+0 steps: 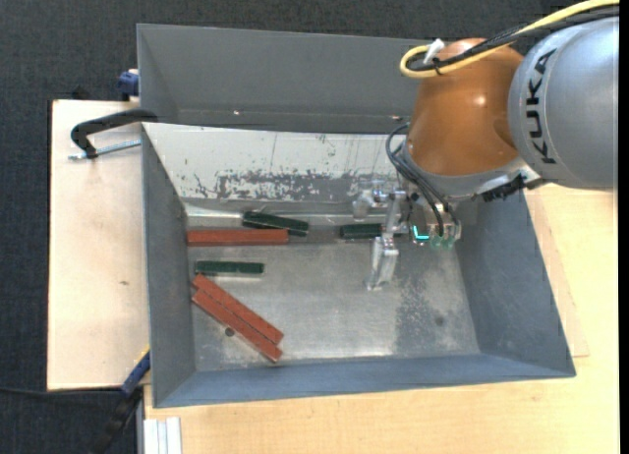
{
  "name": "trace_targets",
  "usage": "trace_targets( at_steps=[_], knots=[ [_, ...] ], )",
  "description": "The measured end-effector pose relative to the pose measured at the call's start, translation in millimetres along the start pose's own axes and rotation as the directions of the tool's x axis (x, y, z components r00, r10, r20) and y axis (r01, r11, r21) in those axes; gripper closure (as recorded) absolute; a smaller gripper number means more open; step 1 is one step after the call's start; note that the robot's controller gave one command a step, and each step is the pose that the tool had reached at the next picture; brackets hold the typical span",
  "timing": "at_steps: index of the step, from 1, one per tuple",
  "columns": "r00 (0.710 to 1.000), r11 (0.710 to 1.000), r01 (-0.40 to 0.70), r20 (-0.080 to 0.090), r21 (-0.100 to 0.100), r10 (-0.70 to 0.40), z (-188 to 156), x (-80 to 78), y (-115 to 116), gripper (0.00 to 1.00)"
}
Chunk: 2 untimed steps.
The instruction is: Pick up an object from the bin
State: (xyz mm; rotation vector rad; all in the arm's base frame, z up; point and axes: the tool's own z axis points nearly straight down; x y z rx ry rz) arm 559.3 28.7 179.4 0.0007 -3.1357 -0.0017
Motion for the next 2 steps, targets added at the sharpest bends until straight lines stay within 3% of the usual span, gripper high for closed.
trace_targets(
  at_steps=[1,2],
  knots=[
    [1.0,1.0,0.0,0.008,0.0,0.0,-4.1,-1.8,-0.1,0.0],
    [0.999,0.999,0.048,0.013,0.0,-0.048,26.9,-17.2,-14.3,0.0]
  ],
)
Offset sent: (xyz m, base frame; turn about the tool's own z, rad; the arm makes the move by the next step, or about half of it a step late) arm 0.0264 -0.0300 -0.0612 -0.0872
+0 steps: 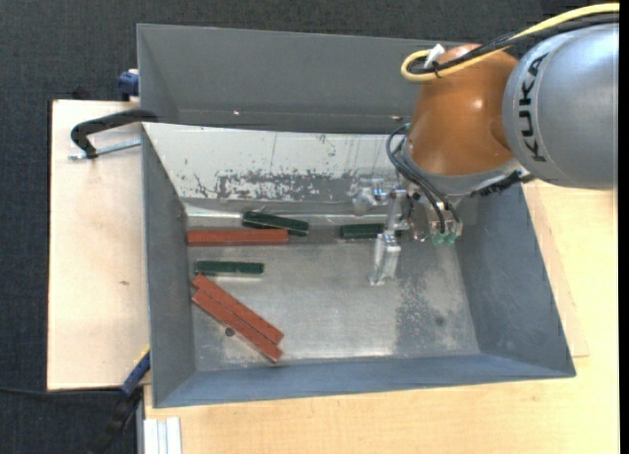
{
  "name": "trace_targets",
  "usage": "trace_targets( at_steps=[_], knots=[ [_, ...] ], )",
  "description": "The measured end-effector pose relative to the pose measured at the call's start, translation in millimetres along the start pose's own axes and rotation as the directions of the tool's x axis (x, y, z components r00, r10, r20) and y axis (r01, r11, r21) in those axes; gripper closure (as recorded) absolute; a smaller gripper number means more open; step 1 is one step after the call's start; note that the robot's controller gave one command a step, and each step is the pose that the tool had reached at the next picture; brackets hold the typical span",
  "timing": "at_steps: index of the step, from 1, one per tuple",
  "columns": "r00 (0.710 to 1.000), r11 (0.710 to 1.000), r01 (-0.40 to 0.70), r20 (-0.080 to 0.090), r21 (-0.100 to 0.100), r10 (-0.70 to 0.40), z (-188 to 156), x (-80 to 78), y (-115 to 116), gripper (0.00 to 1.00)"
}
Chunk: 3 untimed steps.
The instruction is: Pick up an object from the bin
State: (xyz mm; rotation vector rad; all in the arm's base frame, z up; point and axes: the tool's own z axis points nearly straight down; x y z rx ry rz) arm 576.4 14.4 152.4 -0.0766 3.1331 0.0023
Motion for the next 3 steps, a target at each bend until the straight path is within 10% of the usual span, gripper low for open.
trace_targets(
  at_steps=[1,2,3],
  knots=[
    [0.997,0.997,0.071,-0.001,0.001,-0.071,65.6,-18.7,-3.5,0.0],
    [1.0,1.0,-0.006,-0.005,-0.001,0.006,59.3,-20.2,-45.6,0.0],
    [1.0,1.0,0.02,0.002,0.001,-0.02,78.6,-27.1,-18.8,1.0]
  ],
)
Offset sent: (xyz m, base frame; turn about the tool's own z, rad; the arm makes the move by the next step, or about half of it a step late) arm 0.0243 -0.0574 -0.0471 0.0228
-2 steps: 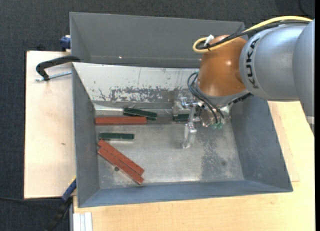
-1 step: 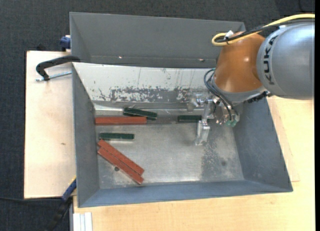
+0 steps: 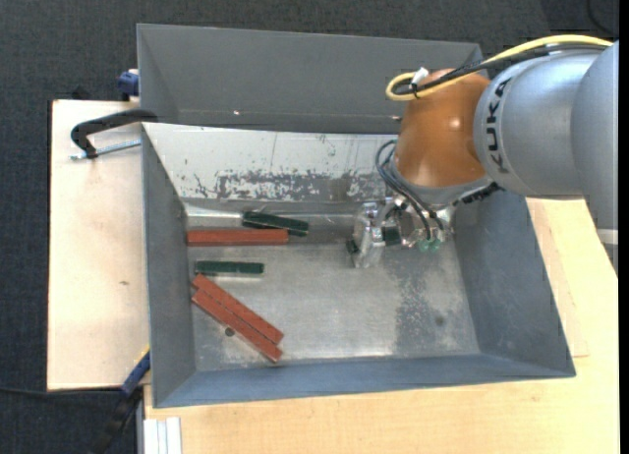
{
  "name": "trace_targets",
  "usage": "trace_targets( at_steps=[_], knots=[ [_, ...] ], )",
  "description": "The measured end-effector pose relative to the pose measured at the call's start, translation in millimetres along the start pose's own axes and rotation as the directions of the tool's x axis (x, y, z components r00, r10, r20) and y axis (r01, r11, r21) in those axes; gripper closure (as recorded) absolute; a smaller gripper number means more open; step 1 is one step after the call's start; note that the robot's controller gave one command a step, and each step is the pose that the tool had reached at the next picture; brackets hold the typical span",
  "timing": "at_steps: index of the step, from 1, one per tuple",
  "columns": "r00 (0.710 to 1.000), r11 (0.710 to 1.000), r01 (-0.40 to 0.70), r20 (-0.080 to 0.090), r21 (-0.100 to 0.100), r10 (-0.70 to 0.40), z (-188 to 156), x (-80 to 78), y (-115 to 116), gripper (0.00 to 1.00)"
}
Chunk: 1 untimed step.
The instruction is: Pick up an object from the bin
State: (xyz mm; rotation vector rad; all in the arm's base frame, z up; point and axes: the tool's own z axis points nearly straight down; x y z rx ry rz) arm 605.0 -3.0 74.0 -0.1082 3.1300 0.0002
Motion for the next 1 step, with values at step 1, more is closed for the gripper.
trace_targets(
  at_steps=[1],
  knots=[
    [1.0,1.0,0.0,0.0,0.0,0.0,0.0,0.0,-0.1,1.0]
  ],
)
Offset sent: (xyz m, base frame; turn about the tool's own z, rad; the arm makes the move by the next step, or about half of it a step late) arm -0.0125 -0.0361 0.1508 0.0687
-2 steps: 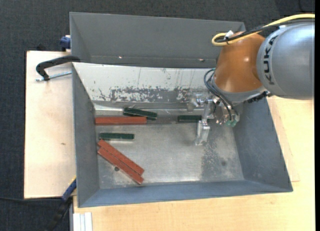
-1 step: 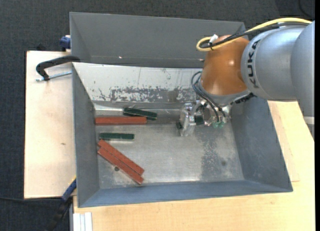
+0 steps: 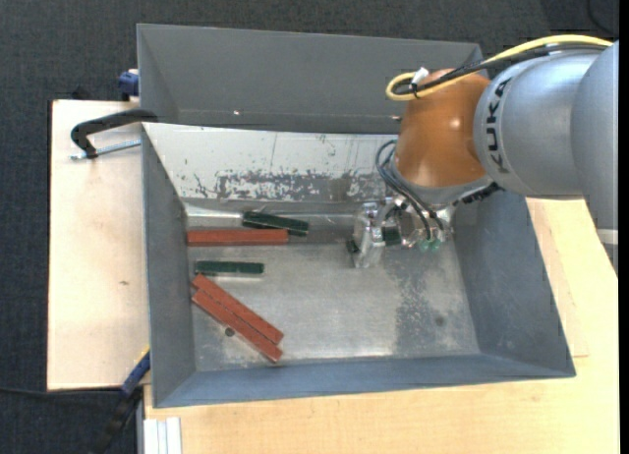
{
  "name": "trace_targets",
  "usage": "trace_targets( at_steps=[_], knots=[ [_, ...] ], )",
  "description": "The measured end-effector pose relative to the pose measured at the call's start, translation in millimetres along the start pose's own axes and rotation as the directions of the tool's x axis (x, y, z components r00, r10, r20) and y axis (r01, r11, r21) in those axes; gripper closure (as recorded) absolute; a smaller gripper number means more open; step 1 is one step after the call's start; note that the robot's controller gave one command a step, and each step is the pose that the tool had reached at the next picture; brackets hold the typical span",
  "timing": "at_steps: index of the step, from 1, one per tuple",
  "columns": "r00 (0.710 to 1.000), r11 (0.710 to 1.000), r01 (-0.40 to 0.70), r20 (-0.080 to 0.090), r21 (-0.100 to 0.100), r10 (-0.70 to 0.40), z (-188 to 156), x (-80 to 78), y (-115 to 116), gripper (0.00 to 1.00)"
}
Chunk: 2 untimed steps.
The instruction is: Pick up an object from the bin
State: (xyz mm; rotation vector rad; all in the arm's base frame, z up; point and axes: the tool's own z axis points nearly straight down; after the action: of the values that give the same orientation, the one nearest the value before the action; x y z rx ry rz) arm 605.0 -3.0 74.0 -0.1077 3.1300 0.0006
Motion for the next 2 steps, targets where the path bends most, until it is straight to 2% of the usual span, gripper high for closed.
trace_targets(
  at_steps=[1,2],
  knots=[
    [1.0,1.0,-0.023,-0.01,-0.002,0.023,-49.0,7.1,-10.7,1.0],
    [0.998,0.998,-0.059,-0.003,0.0,0.059,-88.0,4.5,-28.6,0.0]
  ],
)
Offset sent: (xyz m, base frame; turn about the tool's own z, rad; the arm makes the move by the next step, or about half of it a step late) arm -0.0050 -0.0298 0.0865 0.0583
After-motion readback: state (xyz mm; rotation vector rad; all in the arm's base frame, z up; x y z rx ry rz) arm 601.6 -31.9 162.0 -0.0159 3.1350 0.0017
